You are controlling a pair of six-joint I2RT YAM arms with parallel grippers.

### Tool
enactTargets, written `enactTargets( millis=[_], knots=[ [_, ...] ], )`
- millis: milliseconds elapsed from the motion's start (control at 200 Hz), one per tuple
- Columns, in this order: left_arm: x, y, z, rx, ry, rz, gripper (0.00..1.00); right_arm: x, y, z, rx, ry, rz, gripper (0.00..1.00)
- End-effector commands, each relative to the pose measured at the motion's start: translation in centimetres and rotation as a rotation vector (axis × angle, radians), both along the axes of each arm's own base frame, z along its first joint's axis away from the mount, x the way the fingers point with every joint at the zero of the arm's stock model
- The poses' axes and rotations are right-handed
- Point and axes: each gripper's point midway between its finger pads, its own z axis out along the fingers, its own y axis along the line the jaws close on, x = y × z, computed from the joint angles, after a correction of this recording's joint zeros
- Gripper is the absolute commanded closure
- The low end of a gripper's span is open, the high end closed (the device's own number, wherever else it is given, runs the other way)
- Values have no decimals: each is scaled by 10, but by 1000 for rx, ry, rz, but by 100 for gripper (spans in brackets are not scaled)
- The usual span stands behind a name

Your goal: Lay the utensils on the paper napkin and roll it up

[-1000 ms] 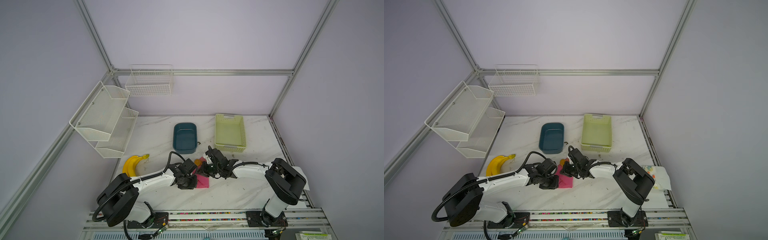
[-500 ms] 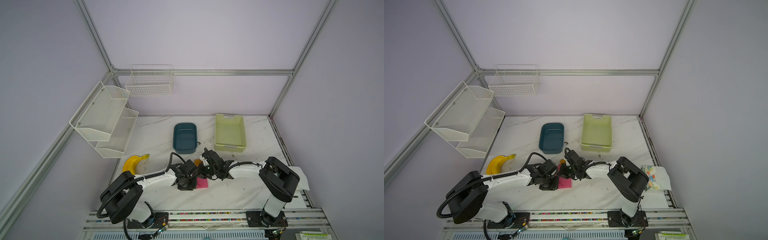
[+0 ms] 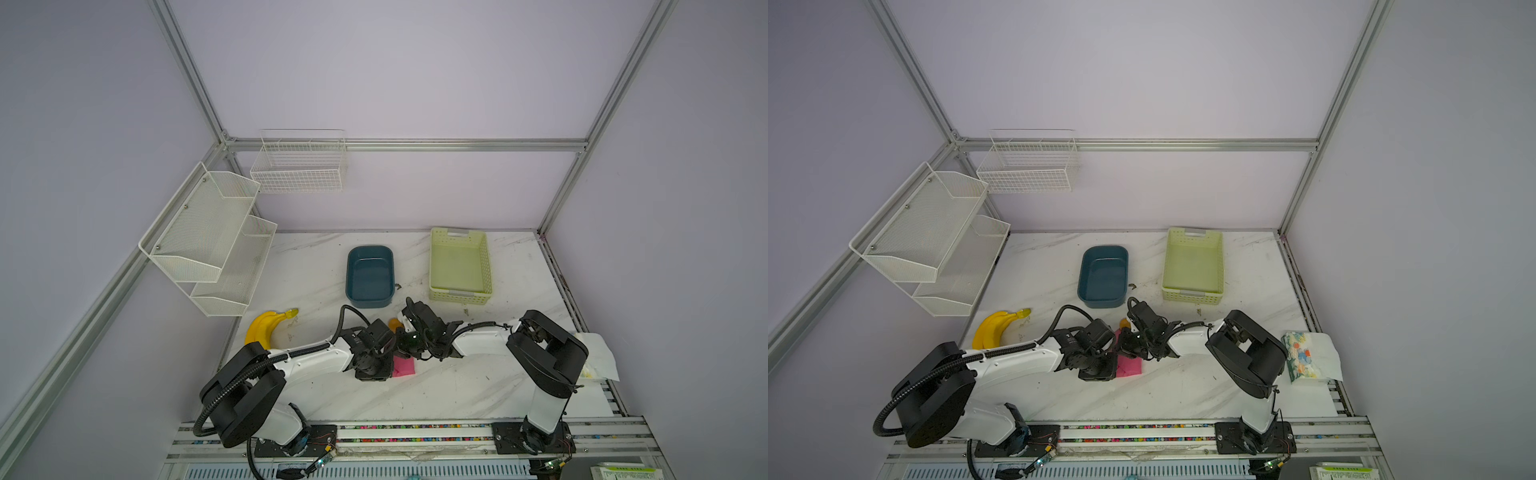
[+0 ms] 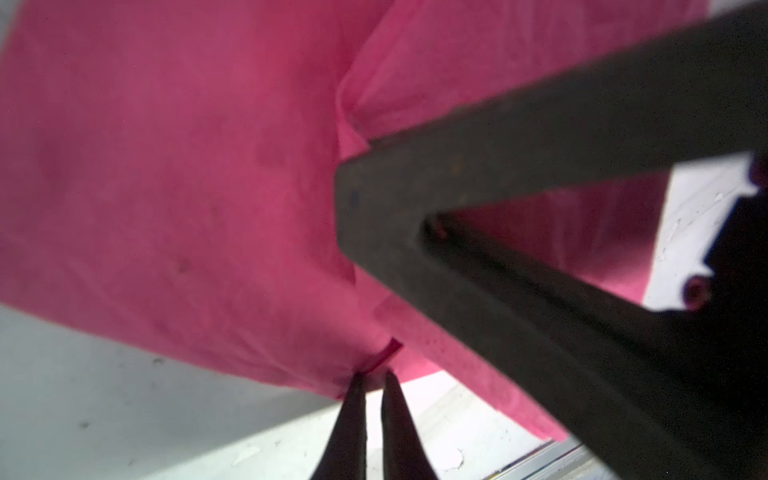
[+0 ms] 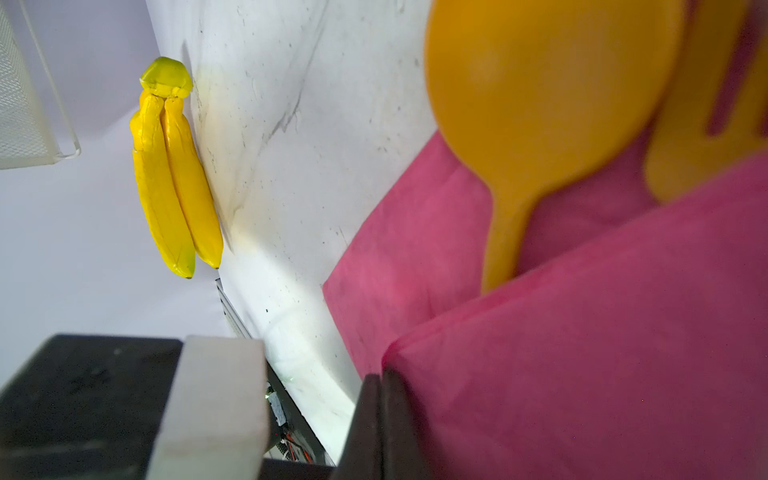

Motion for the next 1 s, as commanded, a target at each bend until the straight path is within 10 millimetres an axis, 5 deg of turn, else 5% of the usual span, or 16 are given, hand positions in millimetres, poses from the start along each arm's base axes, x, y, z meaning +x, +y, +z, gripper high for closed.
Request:
enactTargets(
  millis=[0,445,750,990],
  knots=[
    [-5,8,-9,12,6,12,89,5,10,3,27,-11,-10,100],
    [-2,10,-4,20,-8,22,89,4,3,-14,-12,-8,-17,100],
    [12,27,36,-19,-108,89,88,4,2,-19,-17,-5,-19,100],
    [20,42,48,-83,-128,154,87,4,2,-21,-18,-1,-20,93]
  ],
)
